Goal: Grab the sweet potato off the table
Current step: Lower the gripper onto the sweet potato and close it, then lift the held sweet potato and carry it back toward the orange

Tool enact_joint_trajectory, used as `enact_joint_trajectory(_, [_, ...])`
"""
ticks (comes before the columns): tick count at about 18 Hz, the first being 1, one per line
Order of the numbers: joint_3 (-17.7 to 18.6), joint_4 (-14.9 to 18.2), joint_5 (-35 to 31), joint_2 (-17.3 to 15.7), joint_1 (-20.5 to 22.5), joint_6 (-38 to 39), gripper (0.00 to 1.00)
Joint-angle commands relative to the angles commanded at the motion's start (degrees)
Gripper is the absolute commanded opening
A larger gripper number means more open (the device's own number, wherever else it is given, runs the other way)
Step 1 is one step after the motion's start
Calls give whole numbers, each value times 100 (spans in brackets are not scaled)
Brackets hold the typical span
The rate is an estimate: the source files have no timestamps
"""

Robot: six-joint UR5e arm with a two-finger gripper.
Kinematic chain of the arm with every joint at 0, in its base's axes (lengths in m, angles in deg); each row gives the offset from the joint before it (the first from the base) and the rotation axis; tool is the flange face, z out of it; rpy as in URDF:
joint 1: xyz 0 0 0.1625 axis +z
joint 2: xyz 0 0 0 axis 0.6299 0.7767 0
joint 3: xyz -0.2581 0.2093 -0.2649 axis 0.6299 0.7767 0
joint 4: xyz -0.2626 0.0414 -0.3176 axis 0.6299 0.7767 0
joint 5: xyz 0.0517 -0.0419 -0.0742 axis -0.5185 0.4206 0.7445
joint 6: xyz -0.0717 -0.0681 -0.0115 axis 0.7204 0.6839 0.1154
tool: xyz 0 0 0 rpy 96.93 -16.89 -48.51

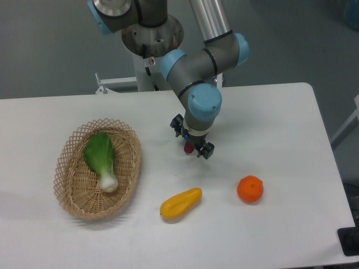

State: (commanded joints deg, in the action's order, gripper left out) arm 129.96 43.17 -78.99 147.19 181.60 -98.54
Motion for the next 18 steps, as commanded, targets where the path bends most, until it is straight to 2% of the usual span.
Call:
enact_joint_trajectory(3, [-9, 0, -17, 9, 0, 9, 50])
enact_joint_trajectory(7, [-26, -9, -35, 9, 0, 9, 36])
enact_joint_trajectory(11, [-149, 9, -53, 0, 9, 0, 32])
enact_joint_trajectory(18, [-746, 272, -53, -96, 61, -9, 32])
